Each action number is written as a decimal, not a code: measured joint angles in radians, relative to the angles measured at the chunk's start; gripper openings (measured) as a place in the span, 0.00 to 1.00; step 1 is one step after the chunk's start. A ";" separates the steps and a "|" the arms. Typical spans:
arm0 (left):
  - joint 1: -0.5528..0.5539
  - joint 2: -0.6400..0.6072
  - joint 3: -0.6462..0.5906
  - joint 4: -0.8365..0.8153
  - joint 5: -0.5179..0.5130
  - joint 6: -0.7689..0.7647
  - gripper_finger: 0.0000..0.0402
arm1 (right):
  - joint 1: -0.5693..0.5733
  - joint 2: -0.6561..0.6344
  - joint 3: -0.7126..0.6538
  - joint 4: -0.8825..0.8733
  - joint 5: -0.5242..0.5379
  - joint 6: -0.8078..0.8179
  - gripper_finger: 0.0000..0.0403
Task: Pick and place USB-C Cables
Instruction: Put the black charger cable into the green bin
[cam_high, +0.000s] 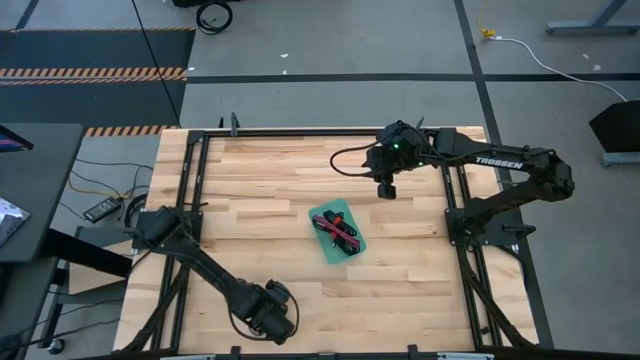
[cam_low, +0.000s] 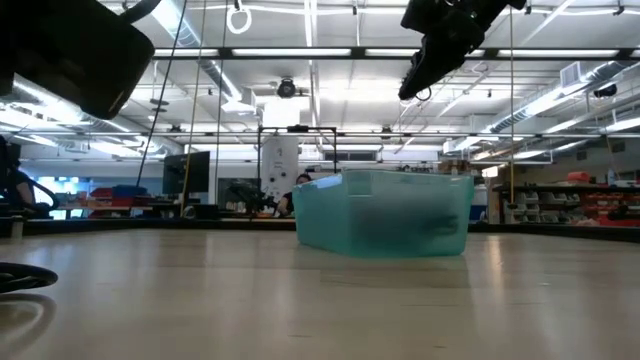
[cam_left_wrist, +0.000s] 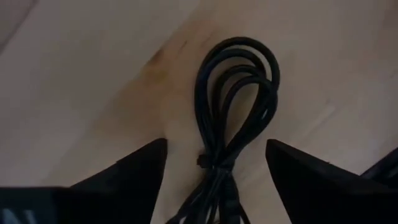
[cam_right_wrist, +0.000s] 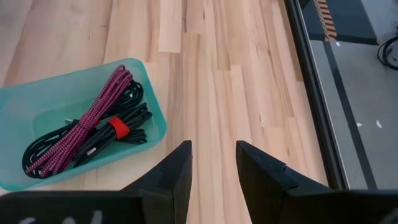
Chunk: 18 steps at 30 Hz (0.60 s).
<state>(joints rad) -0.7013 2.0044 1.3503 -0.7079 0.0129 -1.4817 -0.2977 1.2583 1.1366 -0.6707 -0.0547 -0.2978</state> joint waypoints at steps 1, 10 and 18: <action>0.000 0.002 0.001 -0.002 -0.007 0.011 0.70 | 0.000 0.000 0.000 -0.002 0.000 0.000 0.32; 0.022 0.016 0.001 -0.066 0.007 0.136 0.29 | 0.000 0.000 0.000 -0.005 0.000 0.007 0.32; 0.108 0.016 0.010 -0.078 -0.007 0.380 0.08 | 0.000 0.000 0.000 -0.012 0.001 -0.008 0.32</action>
<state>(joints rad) -0.5930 2.0203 1.3607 -0.7856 0.0059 -1.1014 -0.2977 1.2585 1.1366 -0.6830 -0.0537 -0.3061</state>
